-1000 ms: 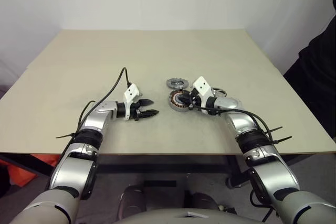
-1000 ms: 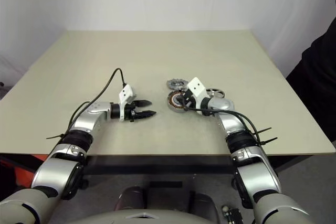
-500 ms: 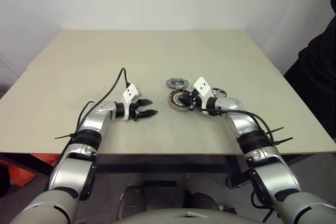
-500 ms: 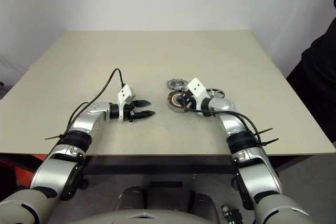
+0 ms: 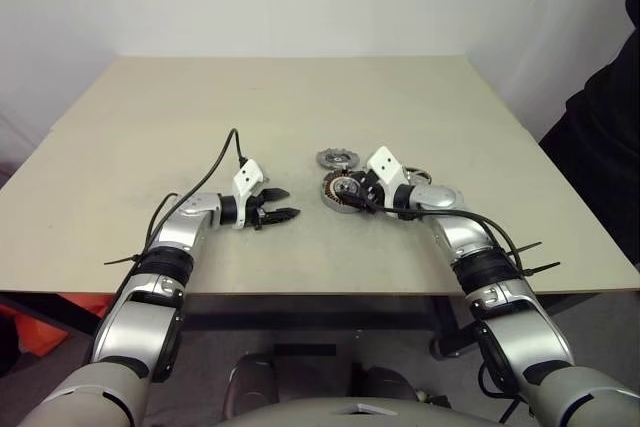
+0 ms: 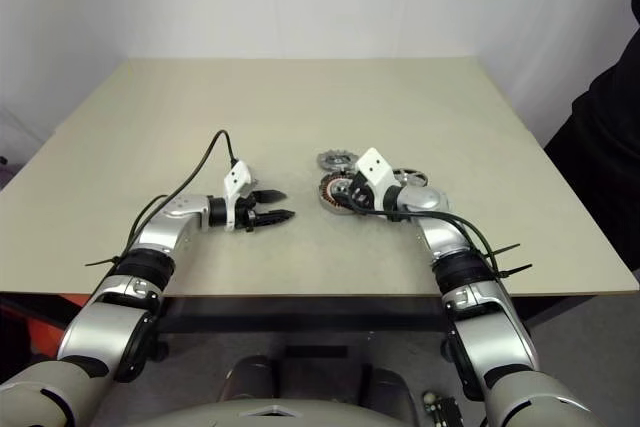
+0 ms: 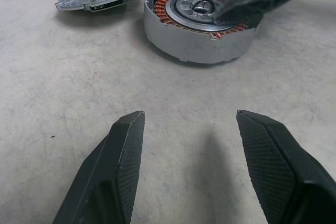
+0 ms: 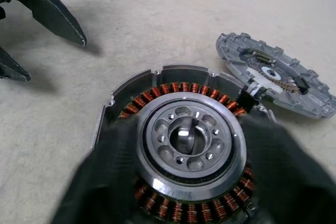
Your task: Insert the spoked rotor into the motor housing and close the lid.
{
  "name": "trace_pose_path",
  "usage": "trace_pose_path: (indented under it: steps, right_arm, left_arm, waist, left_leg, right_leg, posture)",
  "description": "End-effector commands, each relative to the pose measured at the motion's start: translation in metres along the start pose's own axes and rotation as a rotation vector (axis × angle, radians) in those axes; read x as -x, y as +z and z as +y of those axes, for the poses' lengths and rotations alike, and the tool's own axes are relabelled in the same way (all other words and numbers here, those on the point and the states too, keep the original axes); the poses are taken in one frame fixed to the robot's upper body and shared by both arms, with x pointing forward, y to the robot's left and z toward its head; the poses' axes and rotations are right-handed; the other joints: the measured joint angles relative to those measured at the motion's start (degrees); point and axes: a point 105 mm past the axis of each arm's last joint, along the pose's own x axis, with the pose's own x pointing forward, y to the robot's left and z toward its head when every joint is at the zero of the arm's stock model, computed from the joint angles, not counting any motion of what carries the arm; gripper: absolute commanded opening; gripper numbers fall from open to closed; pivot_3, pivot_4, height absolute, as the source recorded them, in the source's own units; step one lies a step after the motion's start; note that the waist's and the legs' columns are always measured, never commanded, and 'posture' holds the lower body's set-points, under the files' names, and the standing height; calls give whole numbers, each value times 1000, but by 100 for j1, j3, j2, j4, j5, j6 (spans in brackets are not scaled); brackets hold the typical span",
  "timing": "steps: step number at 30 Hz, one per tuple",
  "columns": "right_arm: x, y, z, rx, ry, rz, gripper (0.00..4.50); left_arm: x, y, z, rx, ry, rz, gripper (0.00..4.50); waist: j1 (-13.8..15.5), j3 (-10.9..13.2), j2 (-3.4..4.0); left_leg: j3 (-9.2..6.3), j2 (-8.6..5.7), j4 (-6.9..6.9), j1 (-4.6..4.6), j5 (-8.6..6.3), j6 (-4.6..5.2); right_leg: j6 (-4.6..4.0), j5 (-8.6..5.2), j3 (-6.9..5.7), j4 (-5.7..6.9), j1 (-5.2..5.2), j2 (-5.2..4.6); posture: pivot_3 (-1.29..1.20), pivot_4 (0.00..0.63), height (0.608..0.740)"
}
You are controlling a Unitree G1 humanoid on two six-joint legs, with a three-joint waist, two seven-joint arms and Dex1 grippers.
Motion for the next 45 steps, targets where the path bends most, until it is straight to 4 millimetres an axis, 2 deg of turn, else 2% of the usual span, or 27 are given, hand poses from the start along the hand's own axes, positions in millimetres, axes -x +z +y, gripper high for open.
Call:
trace_pose_path:
  steps: [1,8,9,12,22,29,35,38,42,45]
  right_arm:
    - [3,21,-4,44,-11,-61,4379]
    - [2,23,-10,9,-36,-73,4449]
    - [2,23,-10,8,-33,-74,4279]
    - [1,23,-10,7,-37,-72,3505]
    - [0,24,-15,4,-53,-74,16]
    - [-3,19,-9,-17,-34,-66,16]
    - [-11,1,6,-22,-5,-13,16]
    - [-11,-4,1,-31,-42,2,16]
    - [-9,-3,-3,-20,-56,2,16]
    - [-6,8,-4,-10,-57,-40,16]
  left_arm:
    - [2,15,5,-45,14,-32,2984]
    - [2,14,4,-45,14,-29,2984]
    - [2,14,4,-45,15,-29,2984]
    - [2,13,5,-46,17,-25,2984]
    - [2,11,4,-45,20,-17,2984]
    - [3,9,5,-45,27,-9,2984]
    - [3,8,6,-46,31,-5,2984]
    - [3,7,5,-47,32,-3,2984]
    - [2,7,5,-46,33,-2,2984]
    - [2,6,5,-45,34,-4,2984]
  waist:
    - [0,0,0]
    - [0,0,0]
    - [0,0,0]
    - [0,0,0]
    - [-1,0,0]
    - [-1,0,0]
    - [-1,0,0]
    - [-9,0,0]
    - [-11,0,0]
    - [-10,0,0]
  left_leg:
    - [0,0,0,0,0,0]
    - [0,0,0,-1,0,0]
    - [1,0,0,-1,0,0]
    - [0,0,0,-1,0,0]
    - [1,0,0,-1,0,0]
    - [1,0,0,-2,0,0]
    - [1,0,0,0,0,0]
    - [1,1,0,3,0,0]
    - [2,0,0,3,0,-1]
    - [1,0,0,4,0,0]
  right_leg:
    - [0,0,0,0,0,0]
    - [0,0,0,0,-1,0]
    - [0,0,0,0,-1,0]
    - [0,0,0,0,-1,0]
    - [0,0,0,0,-1,0]
    - [0,0,0,0,-2,0]
    - [0,0,0,0,-1,1]
    - [0,0,0,0,0,1]
    - [0,0,1,0,1,1]
    - [0,0,1,0,2,1]
  posture:
    - [0,0,740]
    - [0,0,740]
    - [0,0,740]
    - [0,0,740]
    - [0,0,740]
    - [0,0,740]
    - [0,0,740]
    - [0,0,740]
    - [0,0,740]
    - [0,0,740]
